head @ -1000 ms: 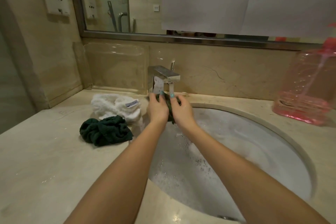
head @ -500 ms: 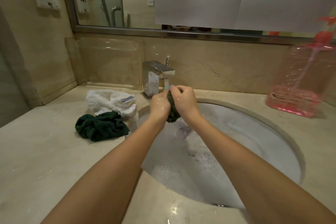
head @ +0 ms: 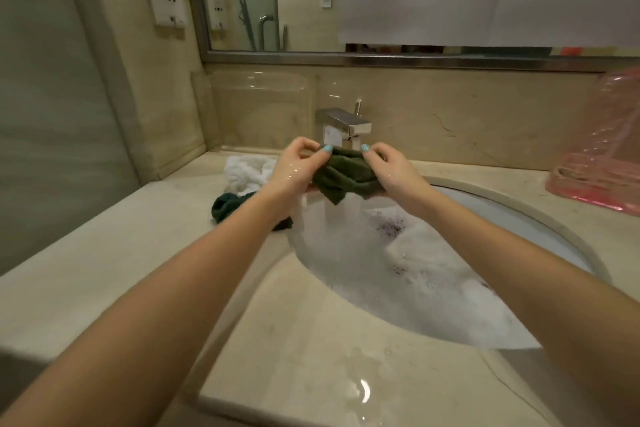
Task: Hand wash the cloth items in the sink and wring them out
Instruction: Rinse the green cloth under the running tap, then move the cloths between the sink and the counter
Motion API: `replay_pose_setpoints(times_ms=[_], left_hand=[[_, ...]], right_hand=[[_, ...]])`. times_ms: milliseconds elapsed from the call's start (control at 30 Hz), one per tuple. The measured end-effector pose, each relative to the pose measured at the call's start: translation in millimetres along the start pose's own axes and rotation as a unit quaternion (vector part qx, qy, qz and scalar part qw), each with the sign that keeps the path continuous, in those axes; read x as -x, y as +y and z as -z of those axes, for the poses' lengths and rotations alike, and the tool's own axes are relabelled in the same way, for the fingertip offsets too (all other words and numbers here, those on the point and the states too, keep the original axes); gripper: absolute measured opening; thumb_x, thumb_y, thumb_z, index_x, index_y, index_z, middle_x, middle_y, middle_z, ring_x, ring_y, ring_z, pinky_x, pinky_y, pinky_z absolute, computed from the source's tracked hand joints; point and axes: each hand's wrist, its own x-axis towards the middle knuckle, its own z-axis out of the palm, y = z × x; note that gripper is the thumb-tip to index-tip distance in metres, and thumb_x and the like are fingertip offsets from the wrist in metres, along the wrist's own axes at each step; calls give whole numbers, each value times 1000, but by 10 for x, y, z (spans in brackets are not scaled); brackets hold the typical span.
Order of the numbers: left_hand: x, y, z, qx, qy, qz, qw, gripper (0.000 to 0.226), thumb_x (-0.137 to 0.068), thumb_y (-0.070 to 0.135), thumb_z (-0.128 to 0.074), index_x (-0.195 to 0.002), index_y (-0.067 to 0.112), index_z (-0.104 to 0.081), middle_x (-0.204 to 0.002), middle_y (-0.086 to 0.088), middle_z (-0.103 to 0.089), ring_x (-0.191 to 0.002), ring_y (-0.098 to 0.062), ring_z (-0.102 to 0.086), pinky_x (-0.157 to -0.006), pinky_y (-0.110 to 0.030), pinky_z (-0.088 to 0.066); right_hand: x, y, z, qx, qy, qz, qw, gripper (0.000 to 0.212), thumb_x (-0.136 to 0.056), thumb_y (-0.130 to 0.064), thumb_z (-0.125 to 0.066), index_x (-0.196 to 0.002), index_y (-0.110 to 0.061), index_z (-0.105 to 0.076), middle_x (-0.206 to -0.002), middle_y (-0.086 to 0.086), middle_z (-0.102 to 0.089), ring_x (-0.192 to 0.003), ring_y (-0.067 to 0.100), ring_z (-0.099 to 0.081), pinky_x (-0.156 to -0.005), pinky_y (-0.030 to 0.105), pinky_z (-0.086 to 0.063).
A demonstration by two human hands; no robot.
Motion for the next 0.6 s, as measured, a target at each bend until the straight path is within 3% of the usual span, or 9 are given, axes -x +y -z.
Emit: replay_pose_setpoints(times_ms=[67, 167, 267, 333, 400, 467, 600], left_hand=[[59, 75, 255, -20, 16, -53, 998, 5, -97, 18, -59, -99, 18, -55, -91, -8, -62, -80, -16, -64, -59, -21, -54], [126, 87, 623, -80, 73, -115, 987, 9, -96, 11, -59, -95, 20, -58, -81, -3, -61, -74, -13, -61, -59, -19, -51], [191, -32, 928, -176, 105, -120, 971, 10, -95, 8, -58, -98, 17, -63, -86, -3, -62, -84, -18, -59, -71, -24, -51], [253, -103, 1048, -248, 81, -90, 961, 15, -97, 13, -56, -106, 15, -68, -101, -6, -66, -100, -21, -60, -86, -29, -48], [293, -97, 1106, -337, 83, -96, 933, 25, -99, 21, -55, -117, 13, -69, -117, -6, -64, -114, -21, -56, -95, -31, -42], [302, 15, 1072, -414, 101, -169, 889, 26, -98, 27, -55, -117, 15, -69, -119, -3, -58, -119, -19, -48, -97, -31, -36], [235, 136, 652, -467, 23, -295, 833, 18, -96, 23, -59, -103, 12, -71, -103, 1, -57, -99, -13, -46, -85, -26, -33]], right_hand=[[-4, -140, -155, -4, -11, 52, 999, 16, -102, -27, -47, -106, -14, -54, -103, 9, -60, -89, 20, -65, -67, 28, -59], [-6, -320, -498, 50, -47, 130, 989, 12, -100, -24, -51, -108, -15, -54, -95, 4, -59, -78, 10, -60, -56, 14, -48], [-1, -364, -814, 140, -89, 132, 977, 15, -100, -23, -50, -111, -16, -58, -92, -1, -59, -85, 12, -59, -61, 18, -47], [38, -332, -910, 207, -112, 127, 964, 22, -101, -26, -48, -116, -16, -62, -99, -1, -61, -91, 14, -58, -63, 17, -44], [102, -290, -879, 211, -109, 129, 963, 27, -101, -28, -46, -119, -15, -63, -103, -2, -62, -94, 14, -58, -65, 16, -43], [165, -250, -703, 217, -80, 130, 964, 26, -101, -28, -46, -115, -14, -64, -99, -3, -62, -90, 13, -57, -63, 19, -41], [181, 29, -49, 358, -60, 50, 931, 29, -99, -24, -49, -112, -4, -66, -111, 9, -67, -98, 24, -60, -73, 27, -39]])
